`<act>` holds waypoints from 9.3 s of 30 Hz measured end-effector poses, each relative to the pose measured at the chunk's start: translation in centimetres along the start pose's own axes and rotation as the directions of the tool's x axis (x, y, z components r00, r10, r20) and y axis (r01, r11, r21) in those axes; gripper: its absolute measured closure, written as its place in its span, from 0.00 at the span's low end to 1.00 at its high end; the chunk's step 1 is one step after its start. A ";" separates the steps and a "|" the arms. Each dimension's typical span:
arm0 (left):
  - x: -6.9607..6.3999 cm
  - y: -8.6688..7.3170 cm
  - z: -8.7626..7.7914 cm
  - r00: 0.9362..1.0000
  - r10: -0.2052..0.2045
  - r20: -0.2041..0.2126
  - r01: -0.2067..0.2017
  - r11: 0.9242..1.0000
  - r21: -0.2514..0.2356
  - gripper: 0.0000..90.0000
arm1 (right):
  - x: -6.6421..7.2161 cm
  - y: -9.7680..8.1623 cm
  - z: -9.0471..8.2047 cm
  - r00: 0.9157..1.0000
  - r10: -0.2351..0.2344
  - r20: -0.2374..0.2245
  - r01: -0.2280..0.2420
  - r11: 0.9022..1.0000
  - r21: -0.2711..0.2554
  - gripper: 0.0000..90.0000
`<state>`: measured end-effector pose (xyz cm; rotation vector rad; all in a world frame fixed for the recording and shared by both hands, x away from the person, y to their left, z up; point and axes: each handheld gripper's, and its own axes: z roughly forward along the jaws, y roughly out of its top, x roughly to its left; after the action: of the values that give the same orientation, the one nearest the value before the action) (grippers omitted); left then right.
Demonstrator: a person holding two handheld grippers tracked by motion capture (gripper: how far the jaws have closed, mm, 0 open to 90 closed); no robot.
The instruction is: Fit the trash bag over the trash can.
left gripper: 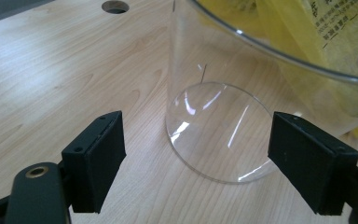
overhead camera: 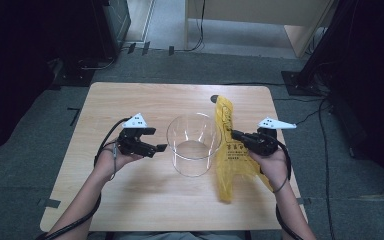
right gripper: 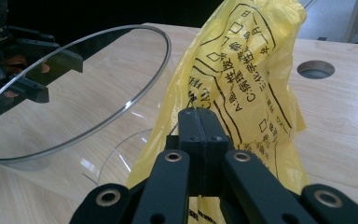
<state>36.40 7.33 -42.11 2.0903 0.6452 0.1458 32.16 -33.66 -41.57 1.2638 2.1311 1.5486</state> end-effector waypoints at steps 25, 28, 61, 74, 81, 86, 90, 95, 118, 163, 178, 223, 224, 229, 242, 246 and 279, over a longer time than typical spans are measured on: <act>1.5 3.1 -0.9 0.998 0.047 0.029 -0.048 0.998 0.048 0.26 | -0.8 3.1 0.7 0.994 -0.041 -0.103 0.049 0.995 0.084 1.00; 1.4 3.3 -1.7 0.999 0.040 0.037 -0.040 0.999 0.013 0.26 | -0.1 3.6 0.4 0.992 -0.059 -0.113 0.067 0.996 0.063 1.00; -3.4 6.8 -0.9 0.992 0.117 0.035 -0.113 0.988 -0.100 0.26 | 6.6 3.9 4.5 0.902 -0.120 -0.414 0.186 0.975 0.121 1.00; -3.6 7.2 0.2 0.996 0.080 0.038 -0.078 0.996 -0.046 0.53 | 7.5 3.4 5.4 0.879 -0.119 -0.461 0.222 0.959 0.176 1.00; -3.2 6.2 0.9 0.998 0.047 0.038 -0.048 0.998 0.037 0.90 | 7.3 3.6 5.1 0.882 -0.124 -0.455 0.212 0.966 0.146 0.88; -3.2 5.8 1.3 0.998 0.034 0.043 -0.038 0.996 0.075 0.93 | 6.7 4.4 3.7 0.900 -0.150 -0.409 0.185 0.982 0.046 0.72; -3.3 5.7 1.5 0.998 0.038 0.051 -0.043 0.995 0.086 0.93 | 5.6 4.8 2.6 0.928 -0.158 -0.336 0.159 0.987 -0.026 0.70; -3.6 5.6 1.8 0.997 0.047 0.063 -0.052 0.994 0.093 0.94 | 4.7 4.8 2.1 0.967 -0.203 -0.153 0.193 0.978 -0.078 0.70; -4.5 7.1 1.7 0.992 0.107 0.068 -0.107 0.994 0.001 0.50 | 6.3 3.0 6.3 0.951 -0.187 -0.247 0.228 0.962 0.149 0.71; -4.0 5.8 3.3 0.993 0.076 0.087 -0.082 0.995 0.061 0.51 | 3.8 3.8 1.5 0.985 -0.094 -0.142 0.101 0.994 0.040 1.00; -5.2 7.0 1.1 0.985 0.116 0.130 -0.115 0.993 -0.013 0.41 | 3.5 5.5 5.8 0.992 -0.112 -0.056 0.121 0.973 0.195 1.00; -8.9 7.6 4.9 0.925 0.206 0.319 -0.227 0.973 0.032 0.56 | 3.6 6.6 6.3 0.999 0.044 0.011 -0.046 0.983 0.179 1.00; -8.9 7.7 5.0 0.925 0.189 0.330 -0.212 0.977 0.036 0.65 | 3.7 6.7 6.4 0.999 0.043 0.007 -0.043 0.983 0.177 1.00; -8.4 8.1 5.0 0.929 0.095 0.359 -0.134 0.987 0.086 0.96 | 4.0 6.6 6.3 1.000 0.030 -0.010 -0.028 0.983 0.180 1.00; -4.9 7.9 2.6 0.936 -0.051 0.349 0.051 0.999 0.008 1.00 | 2.5 6.4 2.3 0.997 0.001 -0.081 0.002 0.999 0.043 0.63; -3.9 7.9 1.8 0.937 -0.077 0.342 0.094 0.995 -0.033 1.00 | 2.0 6.0 1.2 0.995 -0.060 -0.081 0.059 0.998 -0.016 0.57; -4.7 7.1 2.7 0.902 -0.106 0.418 0.097 0.994 0.042 1.00 | 4.2 3.1 2.1 0.898 -0.374 -0.233 0.342 0.925 -0.167 0.49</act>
<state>36.10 -0.13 -37.26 2.0123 0.4891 -0.3661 32.46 -28.91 -38.51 0.6042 2.2202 1.7176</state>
